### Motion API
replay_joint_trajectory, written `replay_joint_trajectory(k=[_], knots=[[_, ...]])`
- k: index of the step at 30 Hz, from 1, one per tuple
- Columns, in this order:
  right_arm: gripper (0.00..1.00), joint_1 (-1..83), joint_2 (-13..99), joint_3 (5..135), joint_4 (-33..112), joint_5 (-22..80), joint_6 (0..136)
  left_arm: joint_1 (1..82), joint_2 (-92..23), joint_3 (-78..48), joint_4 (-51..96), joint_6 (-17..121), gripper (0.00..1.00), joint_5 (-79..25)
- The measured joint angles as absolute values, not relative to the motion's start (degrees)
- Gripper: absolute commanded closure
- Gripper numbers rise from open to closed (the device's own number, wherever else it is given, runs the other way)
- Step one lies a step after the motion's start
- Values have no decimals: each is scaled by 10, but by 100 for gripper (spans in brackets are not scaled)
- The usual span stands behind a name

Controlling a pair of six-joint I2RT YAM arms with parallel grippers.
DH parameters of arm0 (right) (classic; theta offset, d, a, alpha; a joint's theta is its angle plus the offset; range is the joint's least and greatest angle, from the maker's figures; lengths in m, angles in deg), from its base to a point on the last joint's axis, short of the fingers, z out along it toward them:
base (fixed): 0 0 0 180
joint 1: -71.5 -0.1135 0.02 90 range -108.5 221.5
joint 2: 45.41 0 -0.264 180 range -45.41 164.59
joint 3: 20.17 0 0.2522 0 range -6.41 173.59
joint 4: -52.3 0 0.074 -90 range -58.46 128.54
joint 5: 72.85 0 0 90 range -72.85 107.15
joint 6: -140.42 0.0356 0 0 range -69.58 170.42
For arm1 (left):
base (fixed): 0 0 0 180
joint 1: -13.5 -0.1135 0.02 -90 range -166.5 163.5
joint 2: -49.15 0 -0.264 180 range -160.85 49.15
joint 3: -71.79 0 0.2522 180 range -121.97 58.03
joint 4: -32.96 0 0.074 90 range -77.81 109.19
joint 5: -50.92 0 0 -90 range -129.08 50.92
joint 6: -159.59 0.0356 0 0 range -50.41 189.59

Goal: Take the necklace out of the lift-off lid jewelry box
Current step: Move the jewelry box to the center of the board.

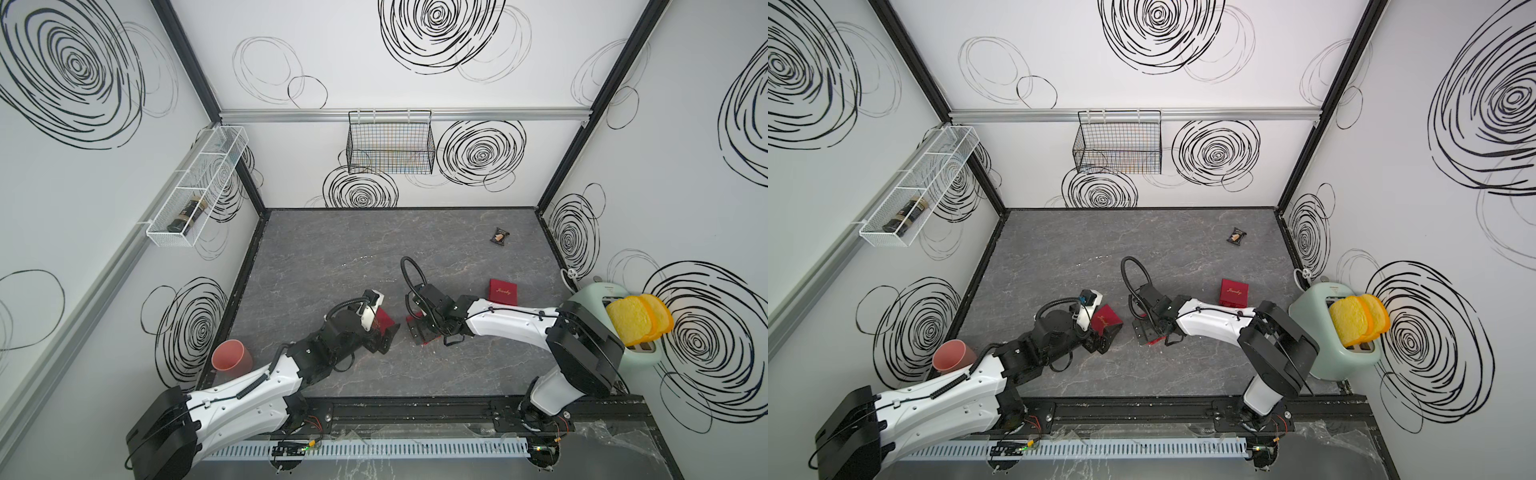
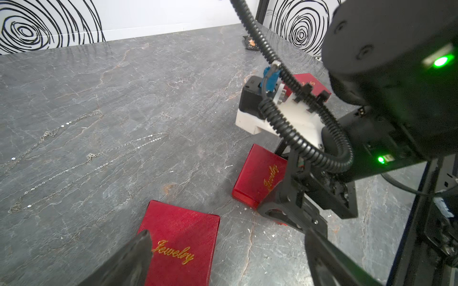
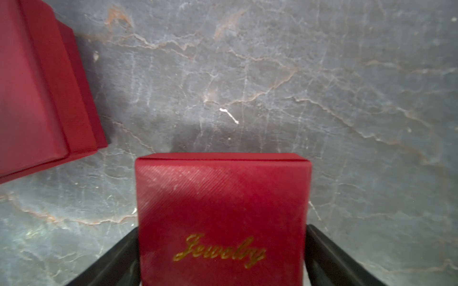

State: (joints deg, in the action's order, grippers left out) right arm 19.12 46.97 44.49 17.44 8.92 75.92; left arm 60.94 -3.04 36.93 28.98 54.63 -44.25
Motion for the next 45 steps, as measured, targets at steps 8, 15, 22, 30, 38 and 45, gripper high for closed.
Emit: replay_joint_trajectory(k=[8,15,22,30,38,45], knots=[[20,224,446,435,173,69,767,602,-35,369,292,546,3,-442],[20,374,405,396,195,85,755,593,-68,369,292,539,3,-440],[13,479,411,402,210,103,741,568,-90,369,291,519,3,-435],[2,513,426,410,213,109,733,506,-97,369,289,496,4,-415],[2,498,402,402,219,117,718,495,-137,369,302,485,2,-381],[0,406,304,384,241,162,694,486,-153,369,302,474,0,-377]])
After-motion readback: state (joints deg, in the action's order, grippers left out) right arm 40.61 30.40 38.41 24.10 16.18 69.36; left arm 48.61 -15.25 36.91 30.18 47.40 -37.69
